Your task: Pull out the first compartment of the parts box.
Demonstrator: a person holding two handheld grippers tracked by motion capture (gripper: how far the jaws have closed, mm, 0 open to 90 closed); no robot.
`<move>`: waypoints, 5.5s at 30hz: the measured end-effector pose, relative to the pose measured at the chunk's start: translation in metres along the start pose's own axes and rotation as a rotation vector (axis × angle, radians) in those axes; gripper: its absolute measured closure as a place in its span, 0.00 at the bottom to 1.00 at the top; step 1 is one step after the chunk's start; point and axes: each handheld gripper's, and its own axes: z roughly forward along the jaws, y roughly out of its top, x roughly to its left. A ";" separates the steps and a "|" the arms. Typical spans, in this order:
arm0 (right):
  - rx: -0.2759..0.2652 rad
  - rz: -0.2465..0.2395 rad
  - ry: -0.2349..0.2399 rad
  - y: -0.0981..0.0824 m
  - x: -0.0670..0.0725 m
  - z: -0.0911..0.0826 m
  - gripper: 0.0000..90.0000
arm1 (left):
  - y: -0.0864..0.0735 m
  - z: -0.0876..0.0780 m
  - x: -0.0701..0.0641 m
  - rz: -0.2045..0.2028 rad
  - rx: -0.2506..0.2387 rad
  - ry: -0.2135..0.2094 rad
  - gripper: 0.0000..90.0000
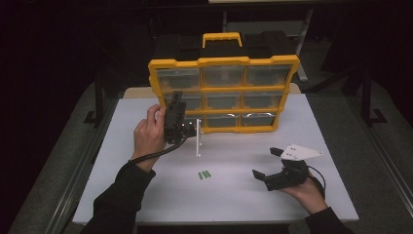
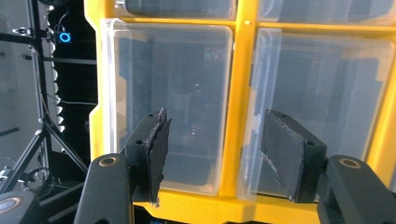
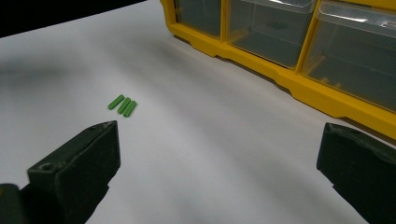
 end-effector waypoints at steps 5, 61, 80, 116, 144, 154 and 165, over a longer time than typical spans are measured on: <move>0.000 0.001 0.001 0.000 0.000 0.000 0.00 | 0.000 0.002 0.005 -0.013 -0.013 0.018 0.47; -0.002 0.005 -0.002 0.000 0.000 -0.002 0.00 | 0.000 0.025 0.047 0.007 -0.015 0.103 0.64; -0.008 0.011 0.001 -0.001 0.000 -0.002 0.00 | 0.002 0.031 0.056 0.020 0.000 0.109 0.70; -0.007 0.006 0.007 -0.001 0.000 -0.002 0.00 | 0.004 0.034 0.066 0.012 0.028 0.001 0.86; -0.008 0.008 0.007 -0.001 0.000 -0.002 0.00 | 0.003 0.031 0.065 0.024 0.020 0.008 0.90; -0.006 0.011 0.007 -0.001 0.000 -0.002 0.00 | 0.004 0.026 0.066 0.027 0.012 0.005 0.90; -0.004 0.013 0.007 -0.002 0.001 -0.002 0.00 | 0.003 0.019 0.067 0.032 0.003 0.006 0.90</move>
